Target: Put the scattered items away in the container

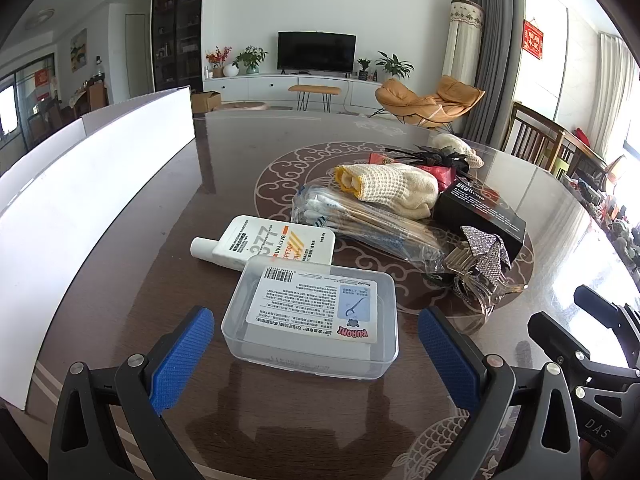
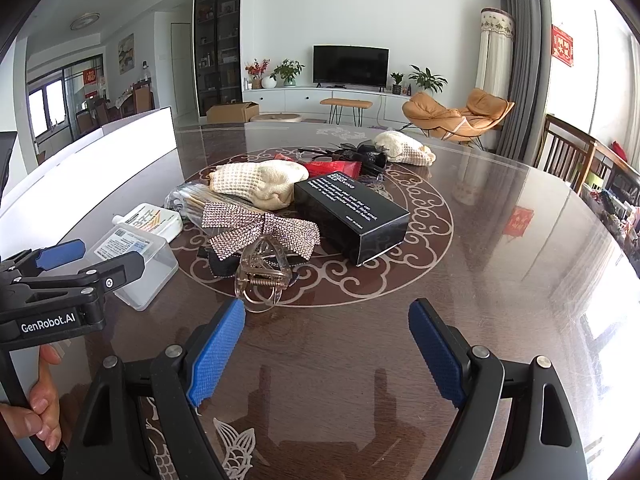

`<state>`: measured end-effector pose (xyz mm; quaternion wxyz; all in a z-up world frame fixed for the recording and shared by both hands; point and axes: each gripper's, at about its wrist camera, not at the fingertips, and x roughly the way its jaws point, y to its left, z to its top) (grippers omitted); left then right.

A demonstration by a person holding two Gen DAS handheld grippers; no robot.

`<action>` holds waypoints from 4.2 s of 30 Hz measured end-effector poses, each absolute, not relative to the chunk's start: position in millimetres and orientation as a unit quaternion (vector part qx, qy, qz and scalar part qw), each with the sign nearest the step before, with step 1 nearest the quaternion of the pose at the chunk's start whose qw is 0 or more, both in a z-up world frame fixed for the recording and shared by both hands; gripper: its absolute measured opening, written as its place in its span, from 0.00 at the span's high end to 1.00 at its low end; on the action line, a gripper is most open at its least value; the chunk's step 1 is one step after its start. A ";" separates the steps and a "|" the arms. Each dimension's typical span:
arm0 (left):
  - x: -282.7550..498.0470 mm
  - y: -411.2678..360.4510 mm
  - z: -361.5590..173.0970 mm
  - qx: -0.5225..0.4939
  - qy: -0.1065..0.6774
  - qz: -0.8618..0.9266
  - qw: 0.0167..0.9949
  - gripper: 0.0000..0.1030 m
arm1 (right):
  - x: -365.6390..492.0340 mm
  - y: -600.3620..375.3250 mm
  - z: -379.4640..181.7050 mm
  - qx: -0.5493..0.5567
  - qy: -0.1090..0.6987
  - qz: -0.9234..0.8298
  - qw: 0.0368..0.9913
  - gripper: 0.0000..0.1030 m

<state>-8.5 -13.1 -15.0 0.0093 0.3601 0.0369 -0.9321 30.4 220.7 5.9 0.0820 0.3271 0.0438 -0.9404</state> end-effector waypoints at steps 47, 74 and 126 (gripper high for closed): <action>-7.0 -11.3 -11.9 0.351 0.031 -0.936 0.005 0.00 | 28.4 217.8 3.9 0.334 0.044 -0.938 0.084 0.17; -8.3 -12.3 -14.1 0.354 0.037 -0.935 0.002 0.00 | 26.3 220.3 3.2 0.337 0.045 -0.937 0.077 0.17; -8.0 -17.4 -13.4 0.353 0.050 -0.934 -0.001 0.00 | 25.3 220.5 2.7 0.340 0.045 -0.936 0.077 0.17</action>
